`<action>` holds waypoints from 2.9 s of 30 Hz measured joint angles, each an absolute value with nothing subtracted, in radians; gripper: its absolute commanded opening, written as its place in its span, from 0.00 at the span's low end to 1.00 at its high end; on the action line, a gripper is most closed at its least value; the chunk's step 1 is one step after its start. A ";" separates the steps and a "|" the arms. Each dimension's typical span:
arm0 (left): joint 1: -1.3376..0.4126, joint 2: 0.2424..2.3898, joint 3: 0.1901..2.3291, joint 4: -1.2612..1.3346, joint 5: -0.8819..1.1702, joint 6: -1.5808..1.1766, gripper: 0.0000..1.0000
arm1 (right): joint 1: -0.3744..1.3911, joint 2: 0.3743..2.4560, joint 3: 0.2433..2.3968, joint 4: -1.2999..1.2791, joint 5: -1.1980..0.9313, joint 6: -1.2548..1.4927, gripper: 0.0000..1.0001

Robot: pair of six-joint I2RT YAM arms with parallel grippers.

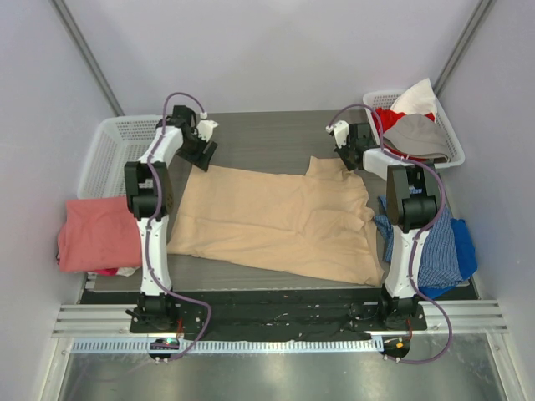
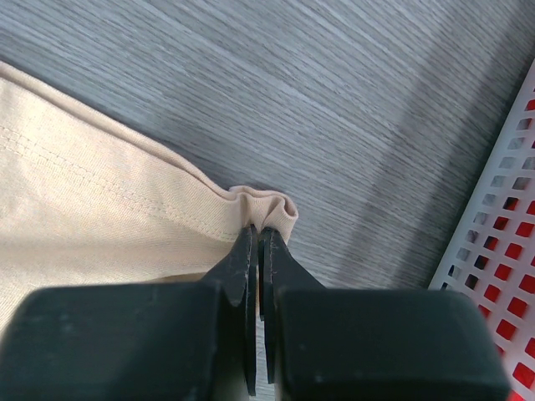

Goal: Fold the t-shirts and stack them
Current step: Grap the side of the flattened tshirt furthest away from the robot with both arms, then fold the other side of the tshirt into a rectangle

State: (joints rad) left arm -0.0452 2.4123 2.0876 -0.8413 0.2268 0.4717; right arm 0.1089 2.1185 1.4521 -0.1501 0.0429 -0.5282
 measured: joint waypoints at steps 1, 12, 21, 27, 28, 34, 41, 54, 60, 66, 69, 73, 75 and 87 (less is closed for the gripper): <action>-0.046 2.418 2.098 -0.849 0.227 0.472 0.63 | 0.109 2.118 1.451 -0.149 0.043 -0.529 0.01; -0.048 2.448 2.156 -0.906 0.229 0.490 0.21 | 0.109 2.114 1.443 -0.144 0.043 -0.532 0.01; -0.056 2.448 2.158 -0.913 0.225 0.498 0.00 | 0.109 2.114 1.444 -0.147 0.047 -0.540 0.01; -0.078 2.448 2.161 -0.918 0.184 0.500 0.00 | 0.109 2.114 1.479 -0.223 0.053 -0.536 0.01; -0.083 2.448 2.161 -0.918 0.176 0.499 0.00 | 0.109 2.114 1.488 -0.242 0.054 -0.534 0.01; -0.100 2.445 2.161 -0.918 0.146 0.492 0.00 | 0.116 2.116 1.566 -0.340 0.059 -0.519 0.01; -0.116 2.431 2.141 -0.917 0.139 0.474 0.00 | 0.136 2.115 1.670 -0.391 0.059 -0.513 0.01; -0.138 2.264 1.971 -0.949 0.134 0.461 0.00 | 0.184 1.946 1.561 -0.480 0.066 -0.513 0.01; -0.138 2.184 1.929 -0.955 0.122 0.461 0.00 | 0.215 1.809 1.501 -0.516 0.065 -0.512 0.01; -0.138 2.137 1.882 -0.961 0.112 0.471 0.00 | 0.261 1.674 1.409 -0.585 0.062 -0.498 0.01; -0.139 2.131 1.866 -0.963 0.105 0.476 0.00 | 0.292 1.594 1.358 -0.638 0.059 -0.494 0.01; -0.144 2.115 1.824 -0.964 0.101 0.479 0.00 | 0.321 1.496 1.324 -0.719 0.044 -0.494 0.01; -0.146 2.101 1.802 -0.970 0.097 0.480 0.00 | 0.329 1.443 1.306 -0.754 0.035 -0.494 0.01; -0.157 2.000 1.705 -0.988 0.067 0.495 0.00 | 0.340 1.265 1.207 -0.952 -0.025 -0.518 0.01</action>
